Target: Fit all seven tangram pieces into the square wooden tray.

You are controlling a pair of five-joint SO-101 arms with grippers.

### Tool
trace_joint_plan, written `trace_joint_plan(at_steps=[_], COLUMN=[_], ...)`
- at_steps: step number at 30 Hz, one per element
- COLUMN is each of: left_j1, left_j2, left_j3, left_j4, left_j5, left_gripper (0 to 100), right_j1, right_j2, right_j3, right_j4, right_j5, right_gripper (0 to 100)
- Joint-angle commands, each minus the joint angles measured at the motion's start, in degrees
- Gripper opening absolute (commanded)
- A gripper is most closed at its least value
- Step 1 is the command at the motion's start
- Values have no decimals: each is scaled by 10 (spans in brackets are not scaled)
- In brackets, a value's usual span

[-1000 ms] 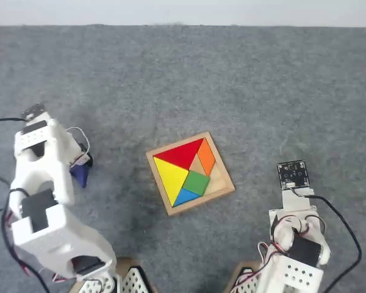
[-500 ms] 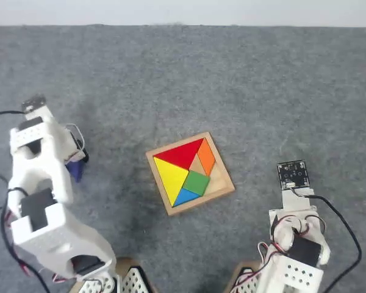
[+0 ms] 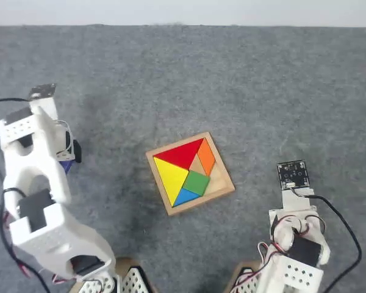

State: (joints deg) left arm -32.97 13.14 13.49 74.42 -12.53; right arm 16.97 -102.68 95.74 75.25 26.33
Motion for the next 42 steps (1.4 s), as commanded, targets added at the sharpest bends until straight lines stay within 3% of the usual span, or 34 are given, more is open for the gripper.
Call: trace_joint_plan(at_steps=[1,7,17,23,26,34,39,42], left_j1=[46,166,423,514,523,469,440,422], left_j2=[-11,-11,-11,-11,-11,-11,-5,-11], left_j3=[-44,-68,-68,-68,-65,-92,-99,-101], left_j4=[26,87,85,84,85,67,-36,-47], left_j5=[-64,-72,65,120,134,132,135,135], left_gripper=[10,10,10,10,10,11,12,12], right_j1=[6,6,6,6,6,6,6,6], right_j2=[-12,-12,-12,-12,-12,-12,-12,-12], right_j3=[7,7,7,7,7,7,7,7], right_j4=[3,3,3,3,3,3,3,3], right_j5=[4,4,4,4,4,4,4,4], right_gripper=[34,34,34,34,34,34,34,34])
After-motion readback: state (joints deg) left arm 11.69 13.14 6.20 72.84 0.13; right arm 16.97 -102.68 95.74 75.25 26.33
